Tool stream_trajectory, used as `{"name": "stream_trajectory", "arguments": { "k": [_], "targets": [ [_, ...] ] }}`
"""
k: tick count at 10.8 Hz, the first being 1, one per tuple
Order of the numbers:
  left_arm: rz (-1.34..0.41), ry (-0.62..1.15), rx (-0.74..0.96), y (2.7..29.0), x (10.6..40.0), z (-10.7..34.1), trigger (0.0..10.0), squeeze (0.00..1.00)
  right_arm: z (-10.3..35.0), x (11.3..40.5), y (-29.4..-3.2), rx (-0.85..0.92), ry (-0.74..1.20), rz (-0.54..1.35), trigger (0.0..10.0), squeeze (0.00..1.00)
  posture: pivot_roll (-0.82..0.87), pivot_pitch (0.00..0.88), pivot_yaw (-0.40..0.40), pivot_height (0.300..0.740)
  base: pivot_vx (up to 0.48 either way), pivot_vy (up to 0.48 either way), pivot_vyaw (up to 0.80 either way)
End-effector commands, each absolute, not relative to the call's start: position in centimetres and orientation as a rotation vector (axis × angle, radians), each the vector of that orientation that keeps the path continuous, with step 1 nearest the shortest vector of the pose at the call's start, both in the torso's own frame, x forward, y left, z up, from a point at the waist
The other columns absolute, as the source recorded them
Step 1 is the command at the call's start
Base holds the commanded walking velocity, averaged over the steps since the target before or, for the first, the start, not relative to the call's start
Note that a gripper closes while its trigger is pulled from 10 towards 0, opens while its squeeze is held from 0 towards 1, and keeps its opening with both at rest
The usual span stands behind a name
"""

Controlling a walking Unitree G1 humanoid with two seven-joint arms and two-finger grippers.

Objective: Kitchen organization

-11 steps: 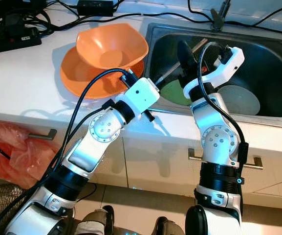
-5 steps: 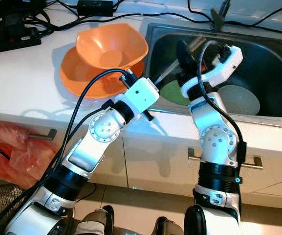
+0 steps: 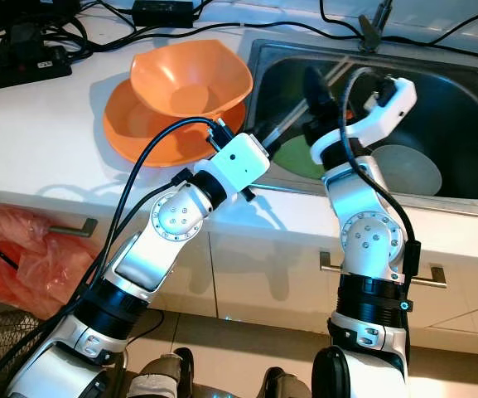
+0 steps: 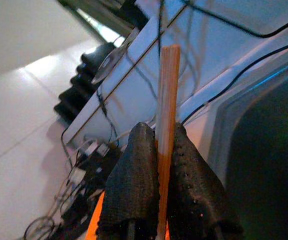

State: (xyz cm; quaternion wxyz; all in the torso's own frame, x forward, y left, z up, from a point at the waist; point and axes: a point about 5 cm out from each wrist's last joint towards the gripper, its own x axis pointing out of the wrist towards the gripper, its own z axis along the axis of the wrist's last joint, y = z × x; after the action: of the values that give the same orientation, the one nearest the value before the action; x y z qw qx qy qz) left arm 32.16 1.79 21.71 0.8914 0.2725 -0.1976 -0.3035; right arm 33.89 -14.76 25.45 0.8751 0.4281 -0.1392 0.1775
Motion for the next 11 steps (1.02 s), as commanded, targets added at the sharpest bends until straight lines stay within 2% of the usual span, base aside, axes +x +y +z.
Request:
{"name": "stream_trajectory", "arguments": {
  "k": [1,2,3,4,6,11],
  "targets": [
    [-0.632,-0.426,0.571,1.6,32.0,22.0,10.0,1.00,26.0,34.0,-15.4,0.923,-0.325,0.335,0.0,0.00,0.21,0.158,-0.030,0.740,0.000,0.000,0.00],
    [-0.629,-0.428,0.573,1.6,32.0,22.0,10.0,1.00,26.2,34.2,-16.2,0.963,-0.348,0.288,0.0,0.00,0.21,0.159,-0.030,0.740,0.000,0.000,0.00],
    [-0.629,-0.430,0.574,1.6,32.0,22.0,10.0,0.00,26.4,34.5,-17.4,1.021,-0.371,0.231,0.0,0.00,0.21,0.160,-0.031,0.740,0.000,0.000,0.00],
    [-0.628,-0.428,0.574,1.6,31.9,21.9,10.0,0.00,26.6,34.8,-18.5,1.067,-0.387,0.190,0.0,0.00,0.21,0.160,-0.033,0.740,0.000,0.000,0.00],
    [-0.628,-0.427,0.572,1.6,31.9,21.9,10.0,0.00,26.4,34.9,-19.3,1.042,-0.395,0.144,0.0,0.00,0.21,0.161,-0.034,0.740,0.000,0.000,0.00],
    [-0.628,-0.427,0.572,1.6,31.9,21.9,10.0,0.00,26.4,34.9,-19.3,1.042,-0.395,0.144,0.0,0.00,0.21,0.161,-0.034,0.740,0.000,0.000,0.00]
  ]
}}
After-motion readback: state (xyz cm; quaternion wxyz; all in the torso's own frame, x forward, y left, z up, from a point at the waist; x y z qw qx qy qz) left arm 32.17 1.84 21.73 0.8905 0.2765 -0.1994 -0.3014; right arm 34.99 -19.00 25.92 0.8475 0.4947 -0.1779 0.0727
